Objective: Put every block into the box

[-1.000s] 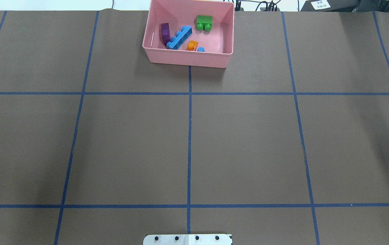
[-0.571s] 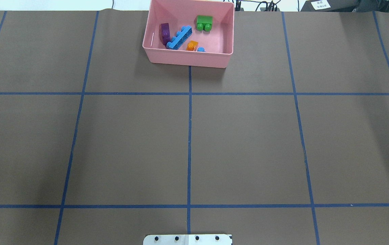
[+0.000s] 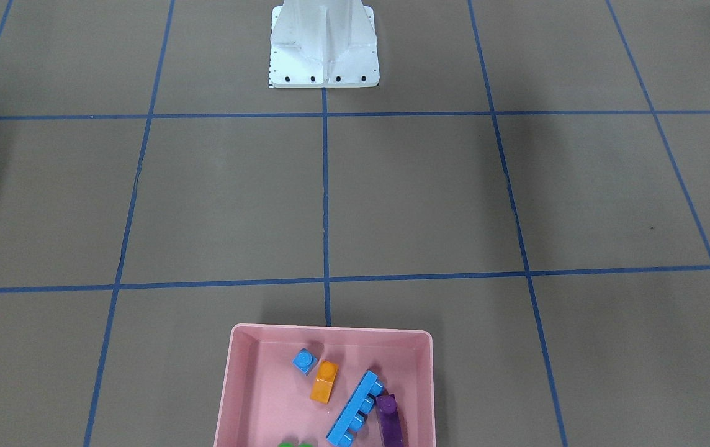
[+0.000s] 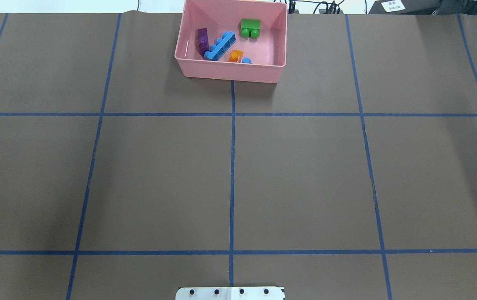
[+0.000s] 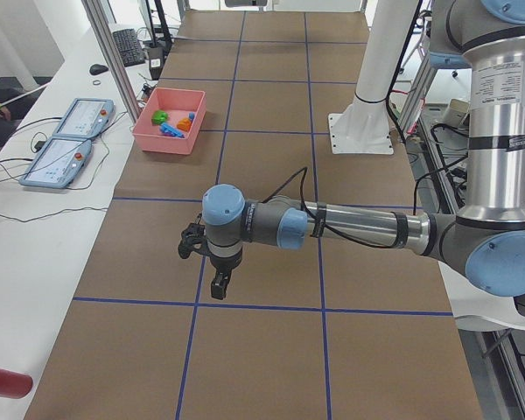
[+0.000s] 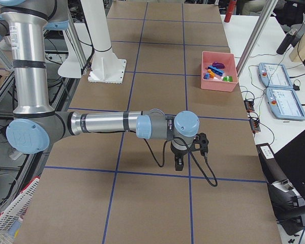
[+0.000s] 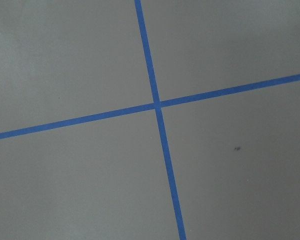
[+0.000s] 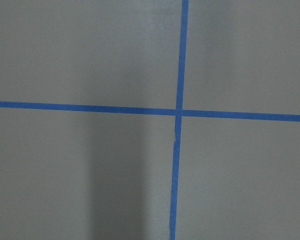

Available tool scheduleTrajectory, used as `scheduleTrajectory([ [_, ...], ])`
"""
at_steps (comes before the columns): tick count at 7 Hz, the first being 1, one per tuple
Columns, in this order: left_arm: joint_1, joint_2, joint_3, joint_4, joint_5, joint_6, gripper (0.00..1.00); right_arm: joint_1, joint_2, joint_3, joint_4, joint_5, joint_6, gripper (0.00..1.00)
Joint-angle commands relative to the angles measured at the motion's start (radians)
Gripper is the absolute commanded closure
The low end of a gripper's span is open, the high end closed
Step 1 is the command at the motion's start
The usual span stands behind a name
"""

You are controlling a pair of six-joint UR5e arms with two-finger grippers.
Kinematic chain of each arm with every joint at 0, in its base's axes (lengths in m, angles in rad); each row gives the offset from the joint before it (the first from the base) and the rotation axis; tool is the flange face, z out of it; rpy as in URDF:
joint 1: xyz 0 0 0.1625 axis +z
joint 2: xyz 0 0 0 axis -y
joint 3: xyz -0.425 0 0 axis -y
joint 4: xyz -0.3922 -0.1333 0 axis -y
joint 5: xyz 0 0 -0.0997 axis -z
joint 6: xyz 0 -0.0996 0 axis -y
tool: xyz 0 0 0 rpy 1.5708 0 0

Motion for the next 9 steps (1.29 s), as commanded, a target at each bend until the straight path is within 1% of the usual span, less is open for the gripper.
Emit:
scheduleTrajectory([
  [1,-0.045,-0.004,0.023,0.037,-0.05,0.025,0.0,0.017,-0.01,0.001,0.006,0.003,0.0,0.0],
  [2,-0.078,-0.007,0.067,0.035,-0.126,0.025,0.0,0.017,-0.025,0.001,0.013,0.001,0.01,0.0],
  [3,-0.082,-0.01,0.089,0.026,-0.13,0.025,0.0,0.019,-0.03,0.001,0.014,0.001,0.01,0.0],
  [5,-0.082,-0.012,0.1,0.02,-0.127,0.025,0.0,0.026,-0.077,0.037,0.016,0.004,0.013,0.0],
  [7,-0.082,-0.015,0.105,0.02,-0.124,0.025,0.0,0.028,-0.076,0.066,0.016,-0.002,0.011,0.0],
  [9,-0.082,-0.017,0.112,0.02,-0.123,0.025,0.0,0.028,-0.076,0.066,0.016,-0.004,0.014,0.0],
])
